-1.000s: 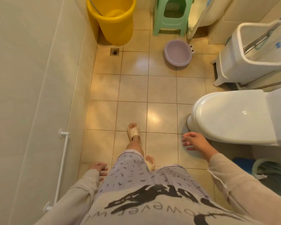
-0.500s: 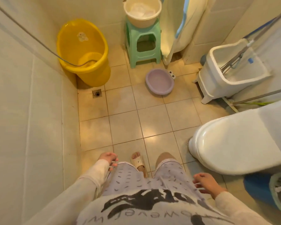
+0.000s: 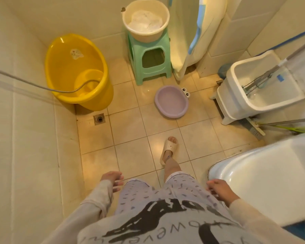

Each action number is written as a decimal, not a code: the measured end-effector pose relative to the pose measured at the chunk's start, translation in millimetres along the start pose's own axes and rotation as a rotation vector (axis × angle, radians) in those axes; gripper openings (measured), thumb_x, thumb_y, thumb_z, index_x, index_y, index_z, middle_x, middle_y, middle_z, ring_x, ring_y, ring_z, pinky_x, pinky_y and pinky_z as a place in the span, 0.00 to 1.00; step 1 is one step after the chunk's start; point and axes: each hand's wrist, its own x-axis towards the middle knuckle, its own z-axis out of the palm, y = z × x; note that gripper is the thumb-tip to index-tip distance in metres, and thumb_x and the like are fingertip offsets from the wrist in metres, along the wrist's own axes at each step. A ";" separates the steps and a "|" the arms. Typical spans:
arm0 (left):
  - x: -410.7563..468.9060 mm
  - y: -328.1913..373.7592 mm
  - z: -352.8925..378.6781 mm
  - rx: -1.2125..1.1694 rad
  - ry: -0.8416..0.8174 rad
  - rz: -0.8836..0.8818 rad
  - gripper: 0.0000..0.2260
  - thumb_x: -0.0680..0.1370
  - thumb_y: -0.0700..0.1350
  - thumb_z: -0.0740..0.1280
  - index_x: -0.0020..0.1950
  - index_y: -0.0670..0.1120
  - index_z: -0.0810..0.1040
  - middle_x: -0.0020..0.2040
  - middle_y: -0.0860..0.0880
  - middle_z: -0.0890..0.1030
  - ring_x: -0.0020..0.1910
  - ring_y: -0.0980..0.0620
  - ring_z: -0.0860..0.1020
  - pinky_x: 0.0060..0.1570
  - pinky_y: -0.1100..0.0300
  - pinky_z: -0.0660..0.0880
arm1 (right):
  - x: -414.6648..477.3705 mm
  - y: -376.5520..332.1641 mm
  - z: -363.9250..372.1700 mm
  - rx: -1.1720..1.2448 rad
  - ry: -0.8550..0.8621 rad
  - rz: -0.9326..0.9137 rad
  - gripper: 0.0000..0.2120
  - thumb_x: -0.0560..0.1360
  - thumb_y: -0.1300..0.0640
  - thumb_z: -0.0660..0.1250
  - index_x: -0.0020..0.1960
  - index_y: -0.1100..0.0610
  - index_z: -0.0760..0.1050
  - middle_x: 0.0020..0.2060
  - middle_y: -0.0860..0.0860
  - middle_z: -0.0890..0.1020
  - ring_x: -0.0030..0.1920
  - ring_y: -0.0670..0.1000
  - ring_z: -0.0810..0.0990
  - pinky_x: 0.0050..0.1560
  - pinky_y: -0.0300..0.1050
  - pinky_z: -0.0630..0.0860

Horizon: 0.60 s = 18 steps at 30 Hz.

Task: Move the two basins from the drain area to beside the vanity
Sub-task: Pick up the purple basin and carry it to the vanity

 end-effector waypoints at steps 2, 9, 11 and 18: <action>7.6 14.6 6.7 0.053 0.069 -0.081 0.08 0.77 0.39 0.60 0.40 0.41 0.75 0.37 0.44 0.76 0.34 0.46 0.72 0.37 0.57 0.70 | 16.5 -44.6 -14.7 0.036 0.001 -0.026 0.06 0.76 0.64 0.58 0.42 0.62 0.72 0.34 0.58 0.74 0.30 0.52 0.70 0.30 0.41 0.67; 19.3 95.0 32.5 0.065 0.100 -0.133 0.06 0.78 0.38 0.60 0.51 0.38 0.74 0.47 0.40 0.76 0.37 0.45 0.72 0.44 0.54 0.69 | 62.8 -174.1 -57.0 0.022 -0.001 -0.084 0.07 0.77 0.65 0.58 0.50 0.63 0.75 0.35 0.56 0.77 0.31 0.51 0.74 0.29 0.39 0.69; 18.1 124.2 41.5 0.042 0.081 -0.087 0.06 0.78 0.38 0.59 0.51 0.38 0.74 0.46 0.40 0.76 0.35 0.45 0.72 0.39 0.56 0.70 | 67.4 -197.2 -63.5 -0.001 -0.006 -0.085 0.07 0.77 0.66 0.58 0.51 0.63 0.74 0.35 0.56 0.77 0.31 0.51 0.74 0.30 0.40 0.68; 44.3 228.2 77.2 0.255 -0.004 -0.002 0.05 0.76 0.37 0.61 0.50 0.40 0.75 0.37 0.45 0.76 0.30 0.49 0.71 0.32 0.61 0.66 | 86.1 -229.5 -69.8 0.073 -0.008 -0.013 0.07 0.77 0.67 0.57 0.51 0.63 0.73 0.36 0.57 0.76 0.30 0.52 0.72 0.30 0.39 0.64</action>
